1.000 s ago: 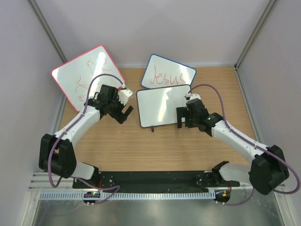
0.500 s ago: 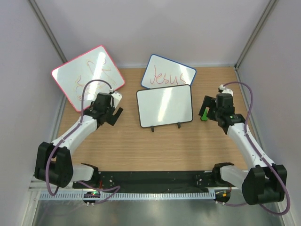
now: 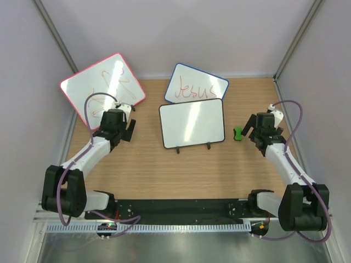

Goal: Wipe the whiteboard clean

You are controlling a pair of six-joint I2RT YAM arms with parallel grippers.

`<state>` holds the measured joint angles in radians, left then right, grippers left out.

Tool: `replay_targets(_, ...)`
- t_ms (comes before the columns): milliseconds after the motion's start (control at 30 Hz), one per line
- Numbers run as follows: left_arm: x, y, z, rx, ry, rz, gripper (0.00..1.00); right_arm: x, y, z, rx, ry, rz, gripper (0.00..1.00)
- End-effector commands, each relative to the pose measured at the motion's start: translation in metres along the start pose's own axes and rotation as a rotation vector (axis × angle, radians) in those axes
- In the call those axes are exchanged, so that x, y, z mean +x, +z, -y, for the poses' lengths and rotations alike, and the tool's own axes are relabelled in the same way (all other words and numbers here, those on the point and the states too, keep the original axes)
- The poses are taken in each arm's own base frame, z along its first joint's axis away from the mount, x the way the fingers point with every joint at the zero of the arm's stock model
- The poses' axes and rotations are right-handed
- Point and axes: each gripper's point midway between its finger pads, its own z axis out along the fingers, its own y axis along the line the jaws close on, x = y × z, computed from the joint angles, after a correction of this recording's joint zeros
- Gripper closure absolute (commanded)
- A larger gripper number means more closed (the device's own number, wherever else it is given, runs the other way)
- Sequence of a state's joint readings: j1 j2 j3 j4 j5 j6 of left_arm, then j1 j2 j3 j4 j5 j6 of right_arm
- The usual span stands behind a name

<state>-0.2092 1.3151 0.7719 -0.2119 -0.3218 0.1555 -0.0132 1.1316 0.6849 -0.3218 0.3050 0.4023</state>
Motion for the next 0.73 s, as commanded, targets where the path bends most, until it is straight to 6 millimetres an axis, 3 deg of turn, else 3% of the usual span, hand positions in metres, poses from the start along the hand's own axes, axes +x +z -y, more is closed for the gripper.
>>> replay_targets(0, -0.018, -0.002, -0.003, -0.015, -0.068, 0.088, 0.00, -0.012, 0.010, 0.006, 0.073, 0.046, 0.041, 0.00)
replay_targets(267, -0.015, 0.000, -0.002, -0.012, -0.063, 0.073, 0.00, -0.002, 0.016, 0.006, 0.087, 0.015, -0.022, 0.00)
replay_targets(700, -0.013, 0.000, 0.000, -0.002, -0.058, 0.069, 0.00, -0.007, 0.008, -0.001, 0.009, 0.040, 0.047, 0.00)
